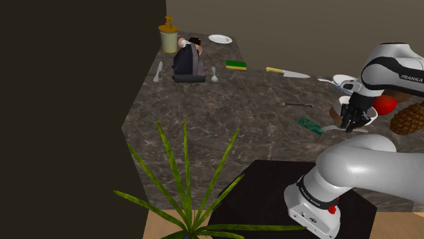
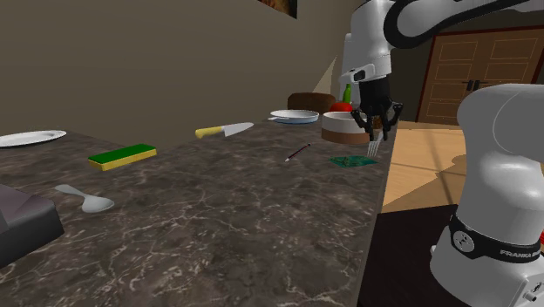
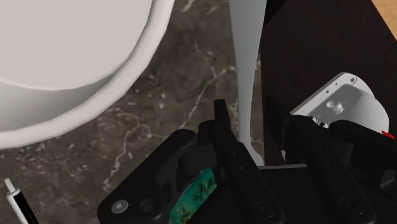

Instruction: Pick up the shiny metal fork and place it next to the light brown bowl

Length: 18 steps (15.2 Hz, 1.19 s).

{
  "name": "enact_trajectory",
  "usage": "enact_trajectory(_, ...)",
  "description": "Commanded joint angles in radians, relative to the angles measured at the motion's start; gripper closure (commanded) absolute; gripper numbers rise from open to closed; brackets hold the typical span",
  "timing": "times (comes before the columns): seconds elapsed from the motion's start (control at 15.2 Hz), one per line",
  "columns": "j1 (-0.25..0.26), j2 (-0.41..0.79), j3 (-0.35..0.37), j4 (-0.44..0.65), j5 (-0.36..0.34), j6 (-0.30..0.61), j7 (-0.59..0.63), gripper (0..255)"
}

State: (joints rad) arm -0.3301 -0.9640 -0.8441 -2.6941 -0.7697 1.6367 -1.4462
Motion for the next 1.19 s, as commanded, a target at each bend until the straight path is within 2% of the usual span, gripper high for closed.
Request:
enact_trajectory(0.0, -0.002, 0.006, -0.021, -0.017, -0.018, 0.025, 0.004, 255)
enact_trajectory(0.53, -0.001, 0.006, -0.021, -0.017, -0.018, 0.025, 0.004, 255)
enact_trajectory(0.59, -0.001, 0.006, -0.021, -0.017, -0.018, 0.025, 0.004, 0)
enact_trajectory(0.92, -0.001, 0.006, -0.021, -0.017, -0.018, 0.025, 0.004, 0)
enact_trajectory(1.12, 0.024, 0.006, 0.048, 0.063, 0.051, -0.056, -0.003, 0)
